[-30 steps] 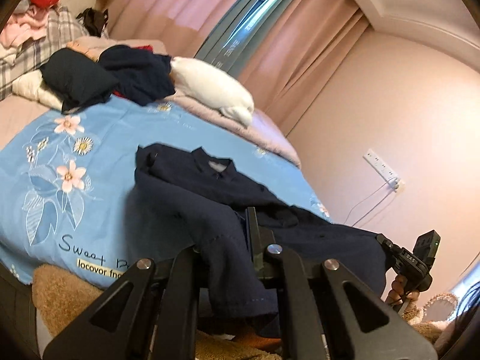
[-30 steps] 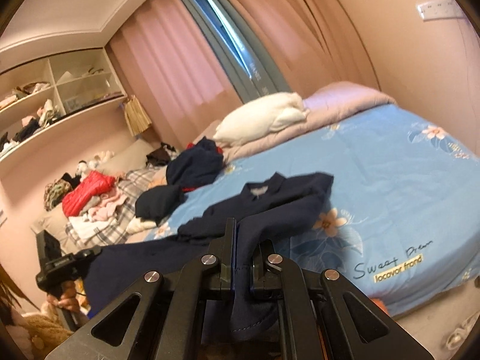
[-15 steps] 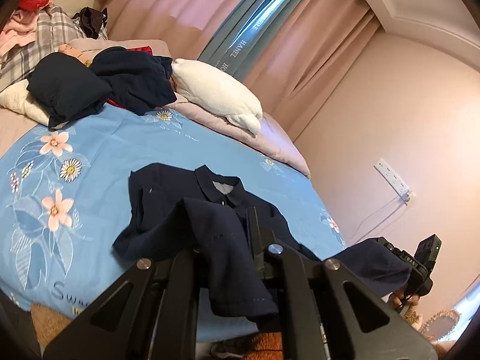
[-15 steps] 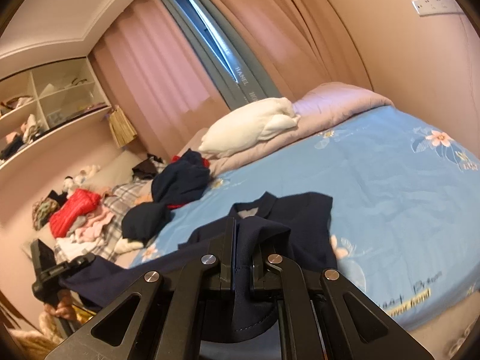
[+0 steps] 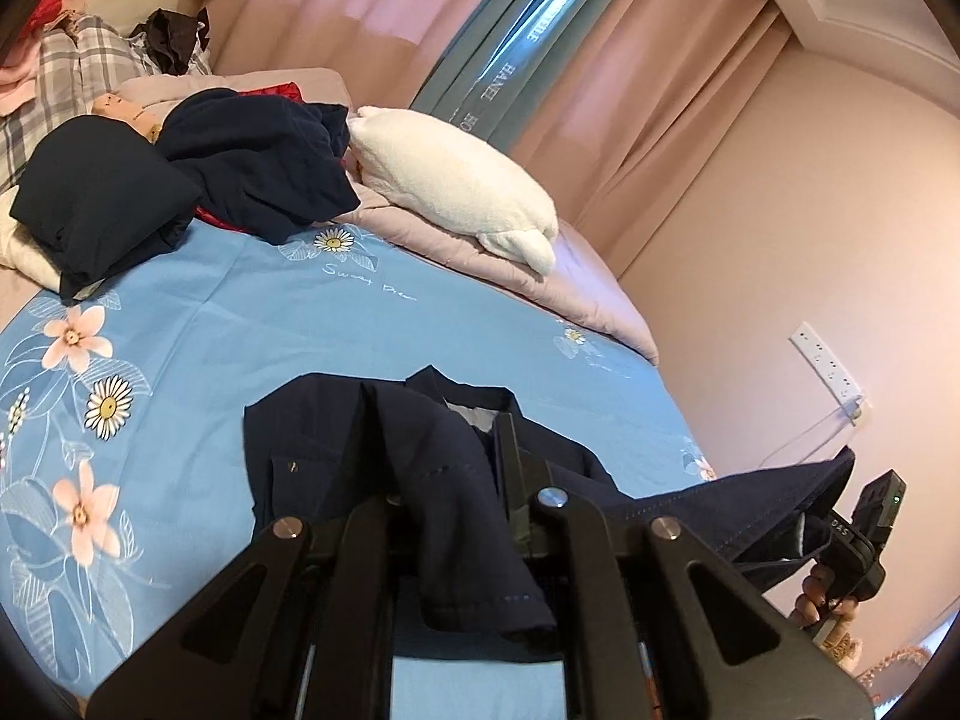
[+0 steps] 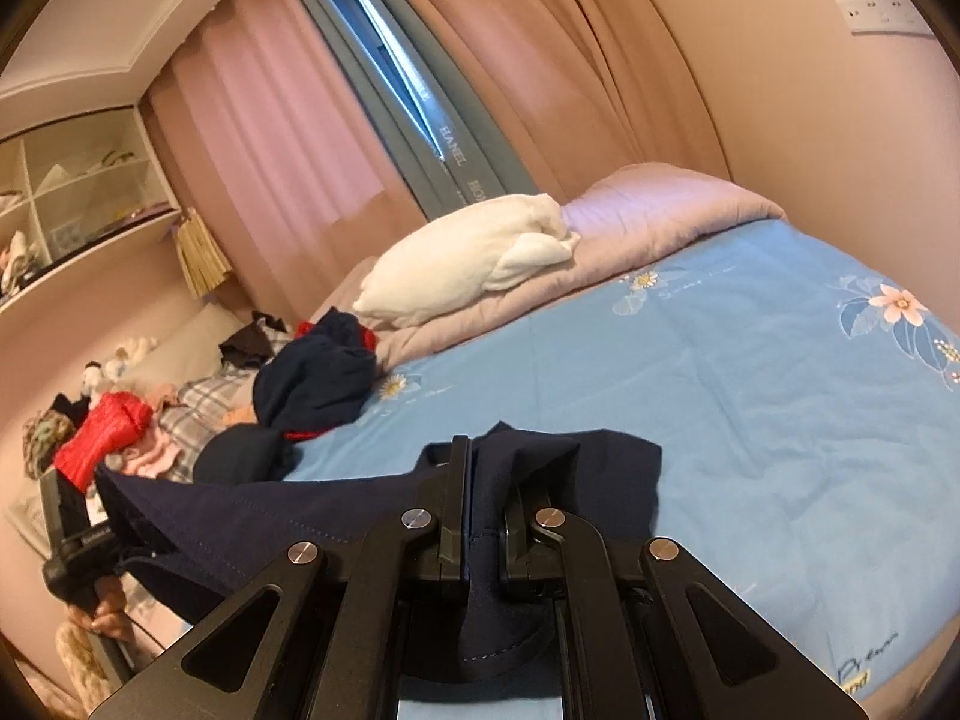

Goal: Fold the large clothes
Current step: 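Lift the hem with both grippers and fold it toward the collar, then lay the hem down on the jacket and open both grippers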

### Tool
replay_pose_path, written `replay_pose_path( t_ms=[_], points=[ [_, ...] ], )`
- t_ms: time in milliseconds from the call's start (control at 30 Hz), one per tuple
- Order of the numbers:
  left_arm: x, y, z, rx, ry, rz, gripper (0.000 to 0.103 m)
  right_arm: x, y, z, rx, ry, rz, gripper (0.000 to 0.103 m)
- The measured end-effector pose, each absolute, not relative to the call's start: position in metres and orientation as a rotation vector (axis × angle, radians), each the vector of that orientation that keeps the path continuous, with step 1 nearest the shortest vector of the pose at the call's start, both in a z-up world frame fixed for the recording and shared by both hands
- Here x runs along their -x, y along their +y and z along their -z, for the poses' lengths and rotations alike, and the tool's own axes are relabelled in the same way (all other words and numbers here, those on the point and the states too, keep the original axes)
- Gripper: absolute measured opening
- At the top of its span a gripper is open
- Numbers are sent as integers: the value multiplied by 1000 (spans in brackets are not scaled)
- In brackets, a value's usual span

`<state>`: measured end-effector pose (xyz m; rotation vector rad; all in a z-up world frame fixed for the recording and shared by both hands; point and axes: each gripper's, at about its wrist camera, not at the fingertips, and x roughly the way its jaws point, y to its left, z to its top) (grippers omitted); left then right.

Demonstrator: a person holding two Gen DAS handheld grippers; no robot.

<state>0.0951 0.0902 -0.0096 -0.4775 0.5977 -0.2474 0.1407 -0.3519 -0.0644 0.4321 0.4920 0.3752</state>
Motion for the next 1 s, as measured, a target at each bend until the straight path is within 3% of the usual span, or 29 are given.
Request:
replay_pose_path(
  t_ms=[667,1000],
  points=[
    [-218,86,51,468,745,188,10,-223,-334,78,-411,596,-336,7],
    [-291,102,119,490,908,95,11,-300,-327,127,-423,786,-243,7]
  ],
)
